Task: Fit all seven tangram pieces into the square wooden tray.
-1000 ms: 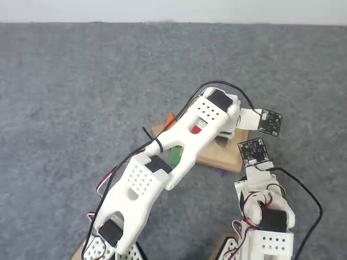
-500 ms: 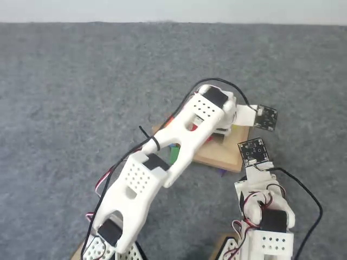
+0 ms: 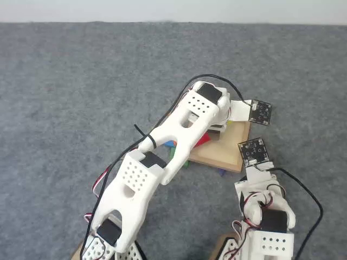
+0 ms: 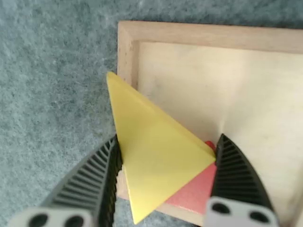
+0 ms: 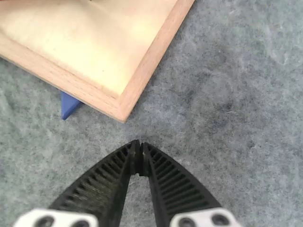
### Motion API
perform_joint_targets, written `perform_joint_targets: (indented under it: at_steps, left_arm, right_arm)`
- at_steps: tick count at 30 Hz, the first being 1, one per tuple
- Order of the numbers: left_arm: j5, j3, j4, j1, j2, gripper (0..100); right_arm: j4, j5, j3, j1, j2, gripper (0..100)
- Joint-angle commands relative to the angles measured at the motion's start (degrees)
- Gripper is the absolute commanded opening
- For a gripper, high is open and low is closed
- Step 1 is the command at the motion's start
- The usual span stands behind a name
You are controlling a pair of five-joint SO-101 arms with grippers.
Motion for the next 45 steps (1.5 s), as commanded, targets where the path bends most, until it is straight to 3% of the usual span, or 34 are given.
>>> perform_joint_targets:
  at_steps: [1, 6, 16, 25, 30, 33, 40, 43, 45]
  left_arm:
    - [0.0, -2.8, -1.2, -0.2, -1.1, 29]
    - [0.2, -2.6, -4.2, 0.7, -1.0, 31]
    - [7.3, -4.0, -7.1, -1.1, -3.8, 32]
    - [7.6, -3.9, 4.2, -1.7, -14.5, 31]
    - [13.2, -4.2, 10.5, -1.9, -20.0, 31]
    - [22.1, -4.3, 12.1, -3.6, -24.7, 31]
    - [54.2, -1.5, 13.7, -13.2, -41.0, 31]
    - [53.5, 8.1, 13.5, -14.7, -42.6, 31]
    - [54.3, 17.1, 9.1, -15.7, -43.0, 32]
  right_arm:
    - [0.7, -0.1, 1.1, -0.3, -1.1, 0.8]
    - [0.7, -0.1, 1.1, -0.3, -1.1, 0.8]
    - [0.7, -0.1, 1.1, -0.3, -1.1, 0.8]
    - [0.7, -0.1, 1.1, -0.3, -1.1, 0.8]
    - [0.7, -0.1, 1.1, -0.3, -1.1, 0.8]
    - [0.7, -0.1, 1.1, -0.3, -1.1, 0.8]
    - [0.7, -0.1, 1.1, -0.3, -1.1, 0.8]
    - [0.7, -0.1, 1.1, -0.3, -1.1, 0.8]
    - [0.7, -0.1, 1.1, -0.3, -1.1, 0.8]
